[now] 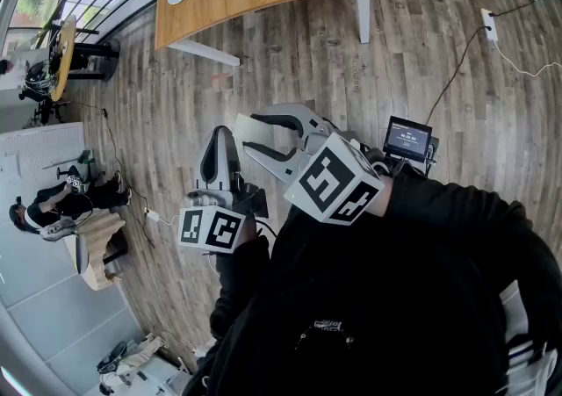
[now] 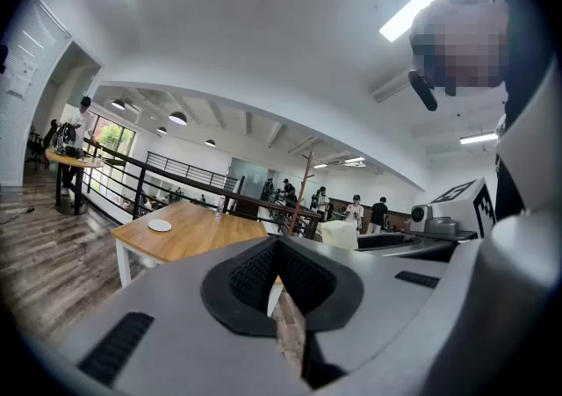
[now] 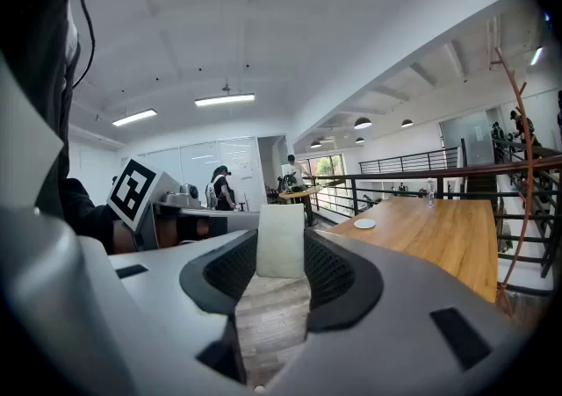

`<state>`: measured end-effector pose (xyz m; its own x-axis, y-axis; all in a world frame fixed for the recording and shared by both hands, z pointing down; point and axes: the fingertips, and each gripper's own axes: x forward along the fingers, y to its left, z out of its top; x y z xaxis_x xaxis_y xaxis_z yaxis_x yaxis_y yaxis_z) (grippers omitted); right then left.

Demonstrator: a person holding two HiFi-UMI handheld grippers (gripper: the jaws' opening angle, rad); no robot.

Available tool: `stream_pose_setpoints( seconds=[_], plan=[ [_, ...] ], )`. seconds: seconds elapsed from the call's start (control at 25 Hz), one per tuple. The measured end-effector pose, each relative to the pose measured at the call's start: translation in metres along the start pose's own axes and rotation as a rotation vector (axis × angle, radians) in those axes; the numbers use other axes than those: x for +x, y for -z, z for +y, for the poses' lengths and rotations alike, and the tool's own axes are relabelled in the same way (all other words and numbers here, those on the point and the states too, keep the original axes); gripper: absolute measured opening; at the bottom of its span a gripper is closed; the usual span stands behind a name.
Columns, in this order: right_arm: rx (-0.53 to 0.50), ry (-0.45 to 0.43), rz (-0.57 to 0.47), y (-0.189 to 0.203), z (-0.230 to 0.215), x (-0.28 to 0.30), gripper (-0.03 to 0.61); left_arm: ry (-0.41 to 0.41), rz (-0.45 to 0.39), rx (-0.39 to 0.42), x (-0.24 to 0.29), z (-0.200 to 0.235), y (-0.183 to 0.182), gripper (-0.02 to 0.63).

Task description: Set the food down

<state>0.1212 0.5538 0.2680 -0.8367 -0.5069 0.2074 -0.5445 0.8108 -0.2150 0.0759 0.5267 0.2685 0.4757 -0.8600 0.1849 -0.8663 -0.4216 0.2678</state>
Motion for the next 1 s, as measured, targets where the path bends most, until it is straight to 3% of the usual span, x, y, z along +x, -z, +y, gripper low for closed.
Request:
stream_pose_setpoints(
  seconds=[0.52, 1.0],
  plan=[
    [-0.008, -0.034, 0.031, 0.002, 0.004, 0.000, 0.173, -0.002, -0.017, -0.025, -0.003, -0.004, -0.004, -0.003],
    [-0.015, -0.134, 0.047, 0.001, 0.015, 0.014, 0.173, -0.091, -0.018, -0.048, -0.024, 0.008, 0.004, -0.003]
  ],
)
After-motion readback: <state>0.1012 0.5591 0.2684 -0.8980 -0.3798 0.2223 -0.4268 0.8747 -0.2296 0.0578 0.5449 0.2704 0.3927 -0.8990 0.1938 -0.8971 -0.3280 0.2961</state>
